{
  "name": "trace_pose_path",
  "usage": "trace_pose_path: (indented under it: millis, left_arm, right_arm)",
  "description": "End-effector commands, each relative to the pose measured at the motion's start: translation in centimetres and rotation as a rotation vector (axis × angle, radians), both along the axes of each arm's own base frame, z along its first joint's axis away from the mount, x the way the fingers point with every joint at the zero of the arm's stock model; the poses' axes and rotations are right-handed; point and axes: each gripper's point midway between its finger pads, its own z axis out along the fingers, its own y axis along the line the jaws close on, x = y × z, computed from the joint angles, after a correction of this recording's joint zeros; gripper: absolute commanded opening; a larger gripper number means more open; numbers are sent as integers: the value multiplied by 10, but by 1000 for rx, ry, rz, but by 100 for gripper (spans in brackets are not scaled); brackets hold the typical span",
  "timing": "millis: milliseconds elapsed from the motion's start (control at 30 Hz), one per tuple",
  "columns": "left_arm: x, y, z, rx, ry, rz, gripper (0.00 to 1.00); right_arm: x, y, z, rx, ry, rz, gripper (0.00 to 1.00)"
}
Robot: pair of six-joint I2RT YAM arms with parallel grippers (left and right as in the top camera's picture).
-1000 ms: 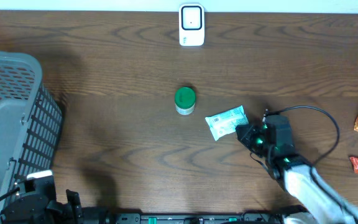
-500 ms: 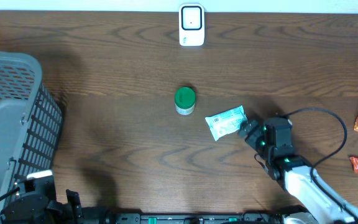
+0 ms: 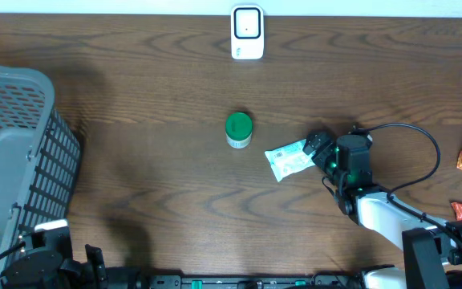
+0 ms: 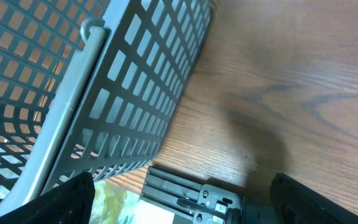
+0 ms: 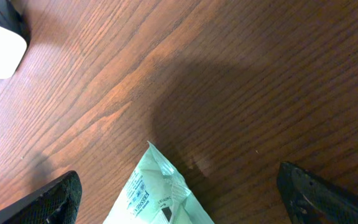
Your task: Scan the item barcode
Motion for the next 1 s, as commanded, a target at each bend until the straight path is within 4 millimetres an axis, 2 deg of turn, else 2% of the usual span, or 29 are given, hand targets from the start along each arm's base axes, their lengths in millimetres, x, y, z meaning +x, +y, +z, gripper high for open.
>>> trace_pose_path:
  millis: [0,167,233,400,567,733,967]
  left_arm:
    - [-2,1,1,8,-2,5,90]
    - [-2,1,1,8,-2,5,90]
    - [-2,1,1,8,-2,5,90]
    - [-2,1,1,8,-2,5,90]
    - [-2,1,1,8,-2,5,90]
    - [-2,1,1,8,-2,5,90]
    - [-2,1,1,8,-2,5,90]
  right_arm:
    - [-123,33,-87,238,518,69,99]
    - [-157,24,-90,239,675,-33,99]
    - [-162,23,-87,236,690,-34,99]
    - [-163,26,-81,243,685,0,99]
    - [-153,10,-85,130,624,12,99]
    - [-149,10,-87,132,584,14,99]
    - [-159,16,-95,151,558,39,99]
